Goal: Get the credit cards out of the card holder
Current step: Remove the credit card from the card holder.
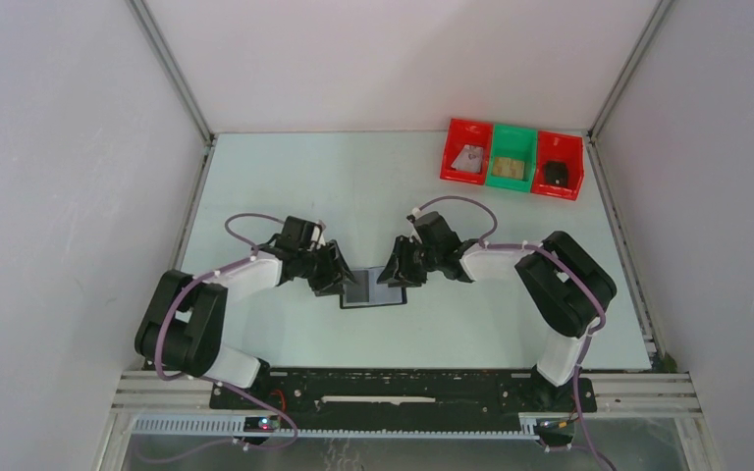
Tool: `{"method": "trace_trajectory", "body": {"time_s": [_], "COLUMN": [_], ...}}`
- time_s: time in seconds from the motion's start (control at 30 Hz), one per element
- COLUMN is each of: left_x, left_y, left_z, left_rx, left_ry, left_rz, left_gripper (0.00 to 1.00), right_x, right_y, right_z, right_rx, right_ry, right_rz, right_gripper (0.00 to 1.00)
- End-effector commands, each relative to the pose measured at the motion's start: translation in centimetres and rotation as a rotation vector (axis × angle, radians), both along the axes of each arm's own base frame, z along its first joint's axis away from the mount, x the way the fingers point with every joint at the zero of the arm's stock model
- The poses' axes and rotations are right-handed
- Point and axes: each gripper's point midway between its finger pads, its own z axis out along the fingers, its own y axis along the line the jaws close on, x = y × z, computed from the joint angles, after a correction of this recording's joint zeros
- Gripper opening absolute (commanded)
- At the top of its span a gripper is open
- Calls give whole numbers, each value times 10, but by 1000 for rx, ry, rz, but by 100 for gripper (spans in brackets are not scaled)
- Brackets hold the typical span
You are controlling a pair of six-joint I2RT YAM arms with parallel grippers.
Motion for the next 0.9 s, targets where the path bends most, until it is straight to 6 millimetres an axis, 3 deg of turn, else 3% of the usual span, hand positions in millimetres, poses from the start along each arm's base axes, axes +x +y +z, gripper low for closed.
{"method": "trace_trajectory", "body": {"time_s": [0.0, 0.43, 0.87], "left_x": [12, 14, 16], "left_y": [-5, 4, -20], "left_z": [10, 10, 23], "left_rx": [-9, 81, -11], "left_ry": [-49, -79, -112], "left_rz": [-2, -6, -51], "left_gripper": [55, 58, 55], "right_x": [6, 8, 6], "right_y": [1, -4, -6], "right_z": [17, 9, -1], "right_rx": [33, 2, -20], "right_ry": [-43, -36, -19], "right_rz": [-8, -25, -29], "right_gripper": [48, 48, 47]}}
